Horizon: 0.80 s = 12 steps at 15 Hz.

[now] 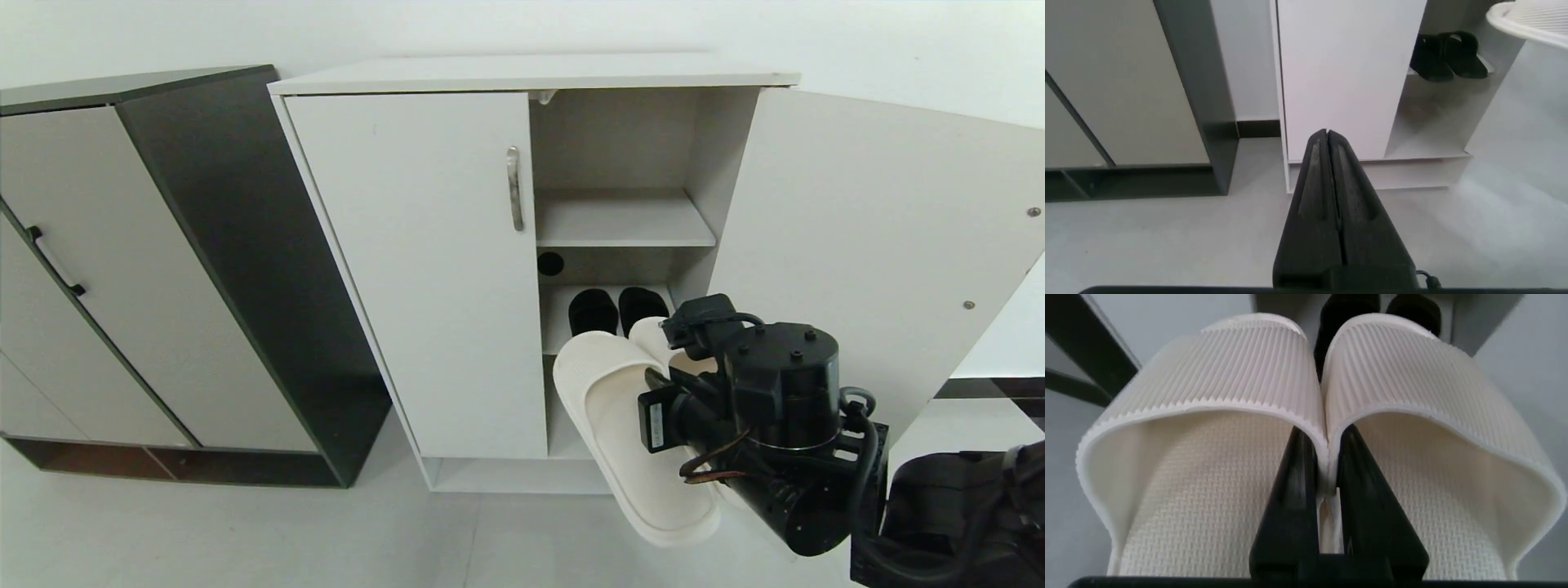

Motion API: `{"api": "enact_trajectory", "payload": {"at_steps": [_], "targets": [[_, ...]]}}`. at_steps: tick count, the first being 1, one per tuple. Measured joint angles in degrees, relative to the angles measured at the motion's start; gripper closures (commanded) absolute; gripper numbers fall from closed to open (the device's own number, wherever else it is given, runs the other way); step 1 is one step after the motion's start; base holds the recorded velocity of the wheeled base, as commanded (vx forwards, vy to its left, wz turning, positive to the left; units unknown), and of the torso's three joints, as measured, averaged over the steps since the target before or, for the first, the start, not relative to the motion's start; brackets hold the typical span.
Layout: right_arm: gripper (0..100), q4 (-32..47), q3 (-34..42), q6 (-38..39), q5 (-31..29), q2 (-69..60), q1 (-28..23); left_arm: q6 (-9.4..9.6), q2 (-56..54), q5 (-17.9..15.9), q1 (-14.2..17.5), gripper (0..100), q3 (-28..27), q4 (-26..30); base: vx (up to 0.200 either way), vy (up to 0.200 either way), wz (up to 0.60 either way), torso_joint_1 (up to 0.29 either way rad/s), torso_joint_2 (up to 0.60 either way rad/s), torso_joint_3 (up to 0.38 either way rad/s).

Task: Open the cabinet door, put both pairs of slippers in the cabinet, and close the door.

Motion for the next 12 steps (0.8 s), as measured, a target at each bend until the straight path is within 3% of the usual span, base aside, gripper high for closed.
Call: {"api": "enact_trajectory", "payload": {"at_steps": [3, 12], "targets": [[100, -0.9, 0.6, -0.2, 0.0, 0.5, 0.0, 0.0, 0.0, 0.0, 0.1, 100, 0.0, 0.1, 0.0, 0.0, -0.6, 0.001, 0.07, 0.064], [100, -1.6, -2.6, 0.5, 0.0, 1.2, 0.5, 0.02, 0.0, 0.0, 0.0, 100, 0.0, 0.0, 0.0, 0.0, 0.0, 0.001, 0.01, 0.004]]}}
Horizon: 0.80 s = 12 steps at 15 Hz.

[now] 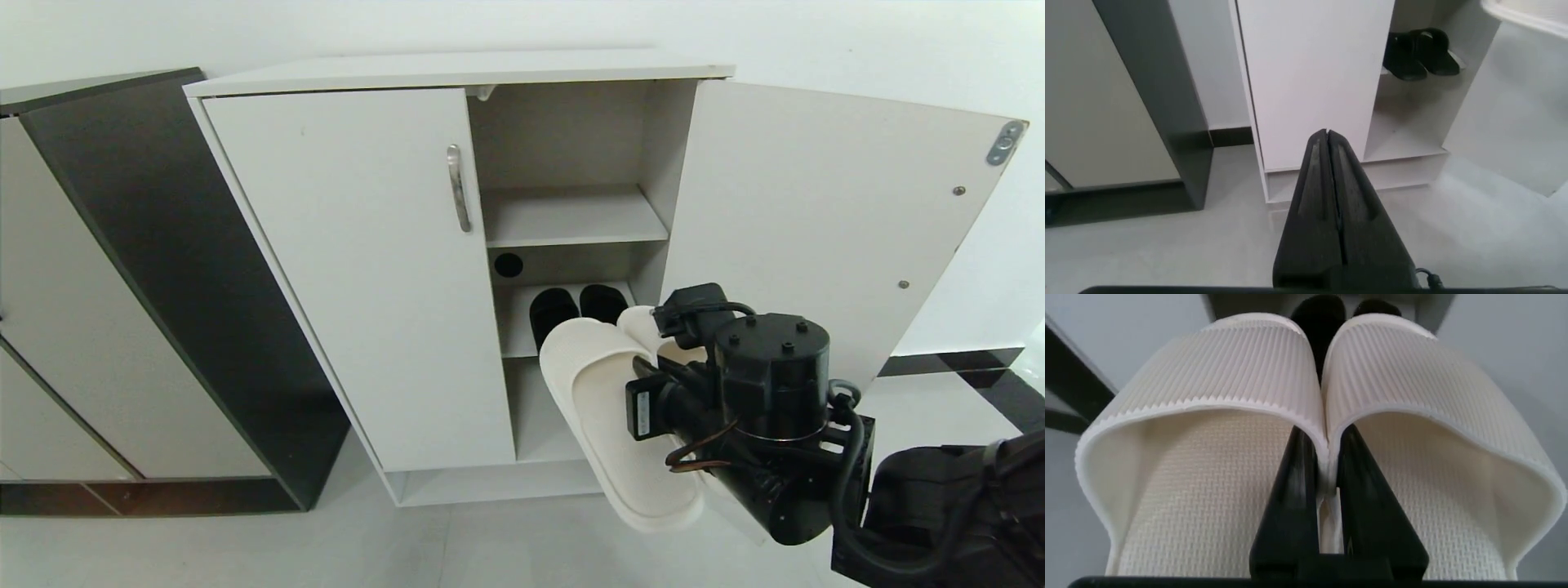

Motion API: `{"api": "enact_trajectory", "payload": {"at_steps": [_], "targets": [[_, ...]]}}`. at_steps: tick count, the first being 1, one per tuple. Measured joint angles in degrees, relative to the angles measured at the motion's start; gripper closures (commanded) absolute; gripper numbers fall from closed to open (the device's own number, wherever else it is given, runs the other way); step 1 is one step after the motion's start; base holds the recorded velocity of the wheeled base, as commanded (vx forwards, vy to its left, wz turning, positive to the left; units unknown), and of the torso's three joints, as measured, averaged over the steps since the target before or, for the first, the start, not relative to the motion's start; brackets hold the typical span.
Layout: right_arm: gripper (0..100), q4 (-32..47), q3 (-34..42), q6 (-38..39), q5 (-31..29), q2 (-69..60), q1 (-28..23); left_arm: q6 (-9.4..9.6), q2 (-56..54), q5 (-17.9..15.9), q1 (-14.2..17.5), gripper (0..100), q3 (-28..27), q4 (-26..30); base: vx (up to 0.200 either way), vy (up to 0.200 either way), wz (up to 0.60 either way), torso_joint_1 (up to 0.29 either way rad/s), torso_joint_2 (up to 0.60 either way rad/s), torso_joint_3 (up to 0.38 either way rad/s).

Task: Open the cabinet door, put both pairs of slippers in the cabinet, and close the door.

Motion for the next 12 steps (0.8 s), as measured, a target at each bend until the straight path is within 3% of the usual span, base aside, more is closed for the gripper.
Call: {"api": "enact_trajectory", "payload": {"at_steps": [6, 9, 12], "targets": [[100, 20.2, -13.6, 7.2, -3.6, 1.5, 2.2, 0.05, 0.0, 0.0, 0.0, 100, 0.0, 0.0, 0.0, 0.0, 0.0, 0.0, 0.0, 0.0], [100, 23.2, -23.1, 6.8, -9.5, 4.8, 3.1, 0.09, 0.0, 0.0, 0.0, 100, 0.0, 0.0, 0.0, 0.0, 0.0, 0.0, 0.0, 0.0], [100, 24.4, -27.9, 4.6, -10.9, 6.9, 3.3, 0.0, 0.0, 0.0, 0.0, 100, 0.0, 0.0, 0.0, 0.0, 0.0, 0.0, 0.0, 0.0]]}}
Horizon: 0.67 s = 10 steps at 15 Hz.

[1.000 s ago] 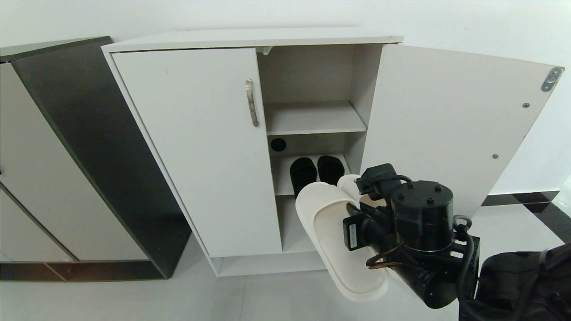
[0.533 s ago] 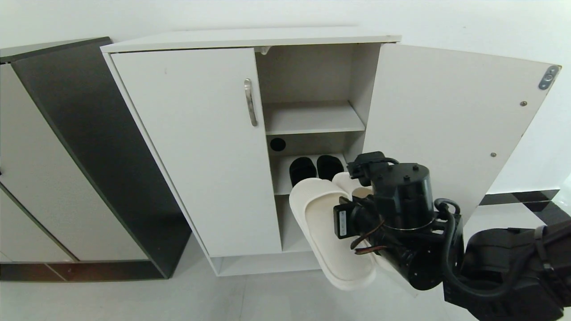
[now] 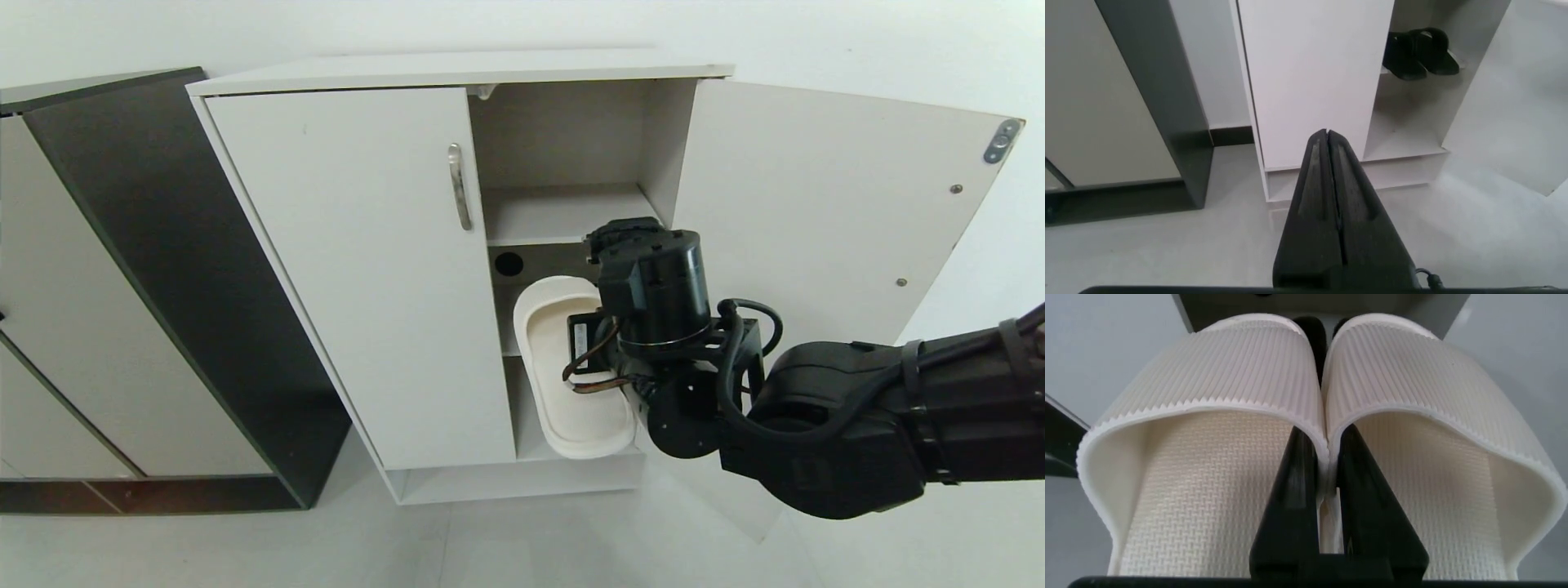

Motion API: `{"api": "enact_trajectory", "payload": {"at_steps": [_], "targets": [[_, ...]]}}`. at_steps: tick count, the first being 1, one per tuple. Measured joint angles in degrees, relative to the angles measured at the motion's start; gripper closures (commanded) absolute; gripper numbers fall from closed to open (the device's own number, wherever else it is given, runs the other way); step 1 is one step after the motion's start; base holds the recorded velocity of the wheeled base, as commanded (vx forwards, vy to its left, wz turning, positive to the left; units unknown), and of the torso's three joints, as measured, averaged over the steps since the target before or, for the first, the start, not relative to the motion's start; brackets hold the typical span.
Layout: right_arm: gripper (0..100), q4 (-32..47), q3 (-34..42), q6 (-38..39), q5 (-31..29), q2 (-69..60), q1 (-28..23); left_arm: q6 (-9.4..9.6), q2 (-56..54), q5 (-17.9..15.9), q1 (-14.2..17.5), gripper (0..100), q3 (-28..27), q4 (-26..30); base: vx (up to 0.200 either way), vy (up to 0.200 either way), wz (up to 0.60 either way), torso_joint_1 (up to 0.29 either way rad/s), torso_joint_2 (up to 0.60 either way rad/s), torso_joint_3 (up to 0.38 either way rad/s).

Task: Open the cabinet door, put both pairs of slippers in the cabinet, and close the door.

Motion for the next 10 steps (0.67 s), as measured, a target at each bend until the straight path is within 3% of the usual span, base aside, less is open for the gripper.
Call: {"api": "enact_trajectory", "payload": {"at_steps": [1, 3, 10], "targets": [[100, 0.0, -1.0, -0.5, 0.0, 0.3, 0.1, 0.05, 0.0, 0.0, 0.0, 100, 0.0, 0.0, 0.0, 0.0, 0.0, 0.0, 0.0, 0.0], [100, 0.0, -1.9, -0.9, -0.1, 0.5, 0.1, 0.07, 0.0, 0.0, 0.0, 100, 0.0, 0.0, 0.0, 0.2, 0.0, 0.0, 0.0, 0.002], [100, -0.2, -2.2, -1.1, -0.1, 0.2, 0.0, 0.07, 0.0, 0.0, -0.1, 100, 0.0, 0.0, 0.0, 0.0, 0.0, 0.0, 0.0, 0.0]]}}
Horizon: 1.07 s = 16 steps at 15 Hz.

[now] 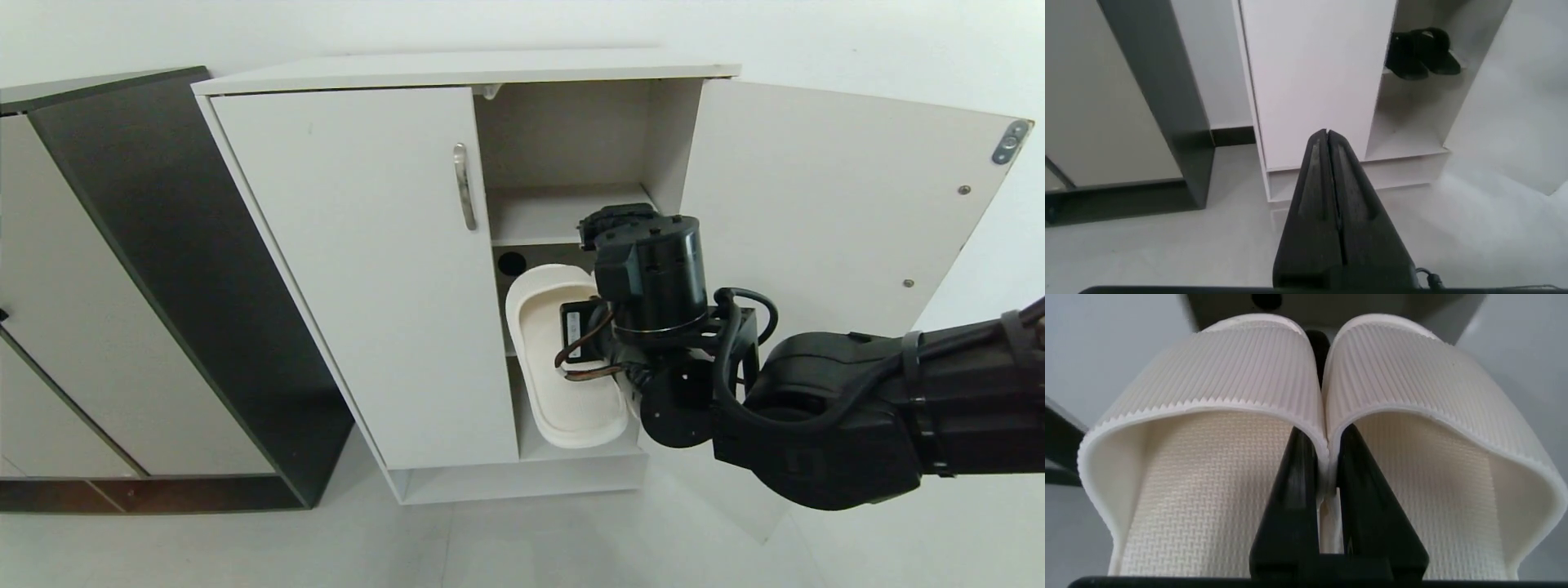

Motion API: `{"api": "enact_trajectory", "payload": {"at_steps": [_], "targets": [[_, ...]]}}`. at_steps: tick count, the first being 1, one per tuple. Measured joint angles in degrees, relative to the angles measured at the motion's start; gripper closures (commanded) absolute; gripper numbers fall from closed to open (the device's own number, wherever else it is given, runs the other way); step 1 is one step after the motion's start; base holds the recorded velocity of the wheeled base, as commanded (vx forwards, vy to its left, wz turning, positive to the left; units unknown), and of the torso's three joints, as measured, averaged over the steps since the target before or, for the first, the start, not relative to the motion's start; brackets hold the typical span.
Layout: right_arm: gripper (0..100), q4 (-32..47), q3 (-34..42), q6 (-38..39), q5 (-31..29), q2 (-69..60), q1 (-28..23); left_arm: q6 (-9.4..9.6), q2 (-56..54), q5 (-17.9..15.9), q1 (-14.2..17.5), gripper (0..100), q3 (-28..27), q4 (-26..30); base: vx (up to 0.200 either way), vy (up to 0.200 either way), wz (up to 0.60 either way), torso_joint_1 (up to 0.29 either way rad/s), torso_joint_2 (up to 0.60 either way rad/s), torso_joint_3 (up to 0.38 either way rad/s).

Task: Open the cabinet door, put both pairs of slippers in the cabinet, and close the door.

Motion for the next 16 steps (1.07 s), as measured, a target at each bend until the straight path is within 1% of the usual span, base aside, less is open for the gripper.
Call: {"api": "enact_trajectory", "payload": {"at_steps": [5, 16], "targets": [[100, -0.2, 0.0, -0.1, 0.1, -0.6, -0.2, 0.01, 0.0, 0.0, 0.1, 100, 0.0, 0.0, 0.0, 0.0, 0.0, 0.0, 0.0, 0.0], [100, 0.1, -3.5, -1.8, 0.2, -0.4, -0.4, 0.01, 0.0, 0.0, 0.1, 100, 0.0, 0.0, 0.2, 0.0, 0.0, 0.003, 0.0, 0.003]]}}
